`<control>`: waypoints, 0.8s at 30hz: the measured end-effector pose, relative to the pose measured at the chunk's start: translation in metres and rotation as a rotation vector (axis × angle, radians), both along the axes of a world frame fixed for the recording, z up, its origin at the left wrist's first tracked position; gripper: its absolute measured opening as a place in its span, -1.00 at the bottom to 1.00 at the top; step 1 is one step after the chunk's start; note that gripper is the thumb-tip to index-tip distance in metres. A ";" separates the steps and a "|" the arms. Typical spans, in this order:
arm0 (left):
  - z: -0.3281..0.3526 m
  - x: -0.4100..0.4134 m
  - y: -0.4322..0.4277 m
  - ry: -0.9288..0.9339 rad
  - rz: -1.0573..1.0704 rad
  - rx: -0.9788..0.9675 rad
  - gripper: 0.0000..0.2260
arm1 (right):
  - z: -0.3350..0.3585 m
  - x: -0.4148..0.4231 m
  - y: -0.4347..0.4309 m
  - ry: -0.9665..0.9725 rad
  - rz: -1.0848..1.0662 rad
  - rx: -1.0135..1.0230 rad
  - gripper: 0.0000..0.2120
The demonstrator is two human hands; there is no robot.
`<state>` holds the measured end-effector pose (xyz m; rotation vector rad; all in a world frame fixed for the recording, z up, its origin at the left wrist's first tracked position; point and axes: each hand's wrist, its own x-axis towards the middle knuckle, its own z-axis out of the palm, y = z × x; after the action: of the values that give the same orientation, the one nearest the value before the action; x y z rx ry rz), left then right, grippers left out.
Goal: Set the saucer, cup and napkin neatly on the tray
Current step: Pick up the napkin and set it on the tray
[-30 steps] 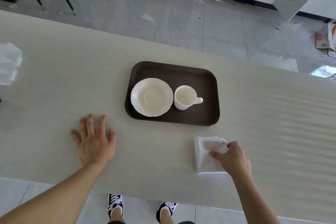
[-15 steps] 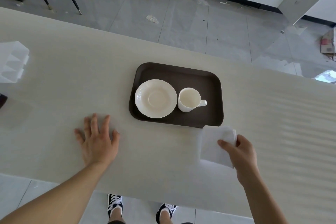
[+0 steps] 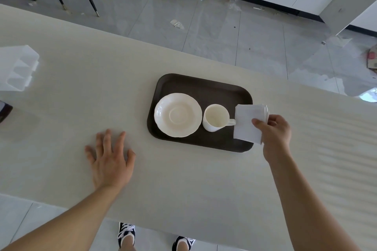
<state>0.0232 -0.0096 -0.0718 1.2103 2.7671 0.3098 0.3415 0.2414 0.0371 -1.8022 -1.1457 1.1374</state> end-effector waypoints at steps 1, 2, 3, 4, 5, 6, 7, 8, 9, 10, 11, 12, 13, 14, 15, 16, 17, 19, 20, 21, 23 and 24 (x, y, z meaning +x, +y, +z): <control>0.000 0.000 0.000 -0.001 0.001 -0.001 -0.44 | -0.002 -0.002 0.006 0.025 -0.016 0.000 -0.76; 0.000 0.001 0.000 -0.003 0.002 -0.001 -0.43 | -0.005 -0.003 0.012 0.063 -0.035 -0.004 -0.74; 0.000 0.001 0.001 -0.003 0.004 -0.003 -0.43 | -0.007 -0.004 0.018 0.105 -0.054 -0.015 -0.72; 0.001 0.001 0.000 -0.003 0.005 -0.005 -0.43 | -0.010 -0.006 0.023 0.139 -0.072 -0.032 -0.70; 0.001 0.001 0.000 -0.002 0.006 -0.007 -0.43 | -0.013 -0.007 0.027 0.159 -0.085 -0.050 -0.68; 0.001 0.001 0.000 -0.003 0.006 -0.005 -0.42 | -0.017 -0.008 0.030 0.164 -0.089 -0.062 -0.65; 0.001 0.001 0.000 -0.002 0.006 -0.004 -0.43 | -0.021 -0.010 0.032 0.150 -0.084 -0.064 -0.63; 0.001 0.001 0.000 -0.001 0.004 -0.004 -0.43 | -0.025 -0.011 0.034 0.110 -0.069 -0.054 -0.62; 0.001 0.002 0.000 0.000 0.002 -0.004 -0.43 | -0.028 -0.012 0.035 0.042 -0.043 -0.033 -0.62; 0.001 0.002 0.000 -0.001 0.002 -0.003 -0.43 | -0.031 -0.013 0.036 -0.048 -0.008 -0.009 -0.62; 0.001 0.002 0.000 0.000 0.003 -0.002 -0.43 | -0.034 -0.014 0.037 -0.146 0.030 0.013 -0.62; 0.000 0.001 0.000 0.000 0.004 -0.002 -0.43 | -0.037 -0.014 0.037 -0.238 0.064 0.031 -0.62; 0.000 0.001 0.001 0.000 0.005 -0.003 -0.43 | -0.039 -0.014 0.038 -0.314 0.090 0.042 -0.61; 0.000 0.001 0.001 0.000 0.007 -0.003 -0.43 | -0.041 -0.014 0.038 -0.377 0.109 0.051 -0.61; 0.000 0.001 0.000 0.001 0.009 -0.003 -0.43 | -0.043 -0.015 0.037 -0.435 0.124 0.061 -0.60; 0.000 0.001 0.000 0.001 0.009 -0.004 -0.43 | -0.045 -0.014 0.036 -0.490 0.140 0.076 -0.60; 0.000 0.001 0.000 0.003 0.008 -0.004 -0.43 | -0.047 -0.014 0.035 -0.539 0.156 0.096 -0.60; -0.001 0.001 0.000 0.005 0.006 -0.005 -0.43 | -0.050 -0.013 0.032 -0.606 0.188 0.135 -0.59; -0.001 0.001 0.000 0.006 0.007 -0.006 -0.43 | -0.051 -0.013 0.031 -0.625 0.199 0.147 -0.57; 0.000 0.001 0.000 0.007 0.007 -0.008 -0.43 | -0.051 -0.013 0.031 -0.641 0.208 0.154 -0.56; 0.000 0.000 0.000 0.007 0.008 -0.007 -0.43 | -0.052 -0.014 0.030 -0.681 0.226 0.153 -0.56; 0.000 0.000 0.000 0.006 0.009 -0.008 -0.43 | -0.052 -0.015 0.029 -0.703 0.235 0.153 -0.57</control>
<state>0.0237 -0.0096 -0.0722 1.1999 2.7766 0.2967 0.3267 0.2706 -0.0154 -2.0400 -1.8268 0.5007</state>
